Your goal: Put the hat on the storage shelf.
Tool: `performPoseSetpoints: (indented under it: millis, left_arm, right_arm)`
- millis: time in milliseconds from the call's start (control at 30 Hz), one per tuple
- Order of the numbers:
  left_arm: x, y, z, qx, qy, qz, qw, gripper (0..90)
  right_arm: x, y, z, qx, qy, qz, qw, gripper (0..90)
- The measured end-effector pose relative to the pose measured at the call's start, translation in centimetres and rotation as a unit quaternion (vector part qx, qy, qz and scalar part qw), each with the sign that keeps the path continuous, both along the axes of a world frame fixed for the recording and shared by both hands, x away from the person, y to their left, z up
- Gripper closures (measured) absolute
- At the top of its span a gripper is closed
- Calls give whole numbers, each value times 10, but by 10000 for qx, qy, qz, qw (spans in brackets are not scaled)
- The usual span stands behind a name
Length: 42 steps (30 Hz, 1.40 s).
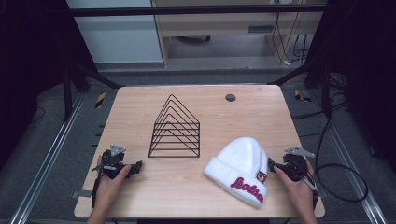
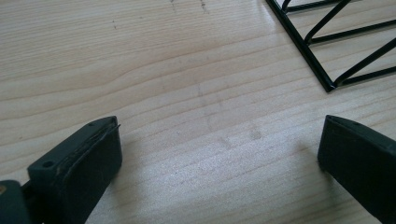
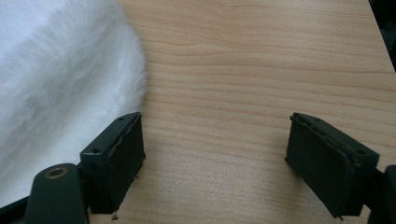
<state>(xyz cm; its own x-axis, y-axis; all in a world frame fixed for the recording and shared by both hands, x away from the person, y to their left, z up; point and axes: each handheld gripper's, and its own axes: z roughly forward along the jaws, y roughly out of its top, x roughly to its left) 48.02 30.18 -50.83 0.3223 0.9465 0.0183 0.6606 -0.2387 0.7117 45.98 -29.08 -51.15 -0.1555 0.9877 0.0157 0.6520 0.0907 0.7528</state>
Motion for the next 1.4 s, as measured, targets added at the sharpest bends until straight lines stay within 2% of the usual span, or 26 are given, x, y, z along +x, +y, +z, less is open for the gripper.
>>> performPoseSetpoints:
  millis: [100,133,200,267,367,400,433,467,533,600,667,767,900,1000,1033,1067,1100,1267,1400]
  left_arm:
    - [0,0,0,-1,2,2,10000,0]
    - [0,0,0,-2,2,-3,10000,0]
    - [1,1,0,-2,5,-51,10000,0]
    - [1,1,0,-4,4,-50,10000,0]
    - [1,1,0,-5,6,-53,10000,0]
    - [1,1,0,-5,6,-53,10000,0]
    - [2,1,0,-8,3,-56,10000,0]
    - [4,2,0,-7,4,-67,10000,0]
    - [4,2,0,7,3,-59,10000,0]
    - [4,2,0,8,2,-58,10000,0]
    - [4,2,0,7,1,-60,10000,0]
    - [4,2,0,10,2,-57,10000,0]
    - [4,1,0,9,1,-47,10000,0]
    - [4,1,0,8,2,-47,10000,0]
    - [4,1,0,8,2,-47,10000,0]
    - [4,1,0,11,3,-44,10000,0]
    - [4,1,0,9,1,-41,10000,0]
    - [4,1,0,9,4,-19,10000,0]
    - [4,1,0,14,6,-25,10000,0]
  right_arm:
    - [1,0,0,10,-22,-19,10000,211]
    - [0,-1,1,108,-64,37,9999,216]
    - [0,-2,9,42,-74,24,10000,227]
    - [3,-1,19,9,14,167,9999,224]
    - [13,6,37,-133,187,562,9982,230]
    - [13,6,37,-133,187,562,9982,230]
    - [18,8,42,-86,259,710,9971,218]
    - [27,15,56,-71,282,939,9952,213]
    - [35,21,65,-122,291,1135,9930,203]
    - [45,25,73,-151,421,1365,9896,187]
    - [55,28,81,-99,500,1520,9871,216]
    - [71,34,88,-174,714,1620,9840,301]
    - [85,47,88,-195,907,1761,9800,388]
    - [94,57,79,-249,1115,1818,9767,445]
    - [94,57,79,-249,1115,1818,9767,445]
    - [98,62,71,-369,1273,1840,9739,454]
    - [99,63,67,-358,1315,1852,9732,461]
    - [100,63,53,-267,1515,1815,9713,448]
    - [103,65,48,-428,1639,1816,9687,438]
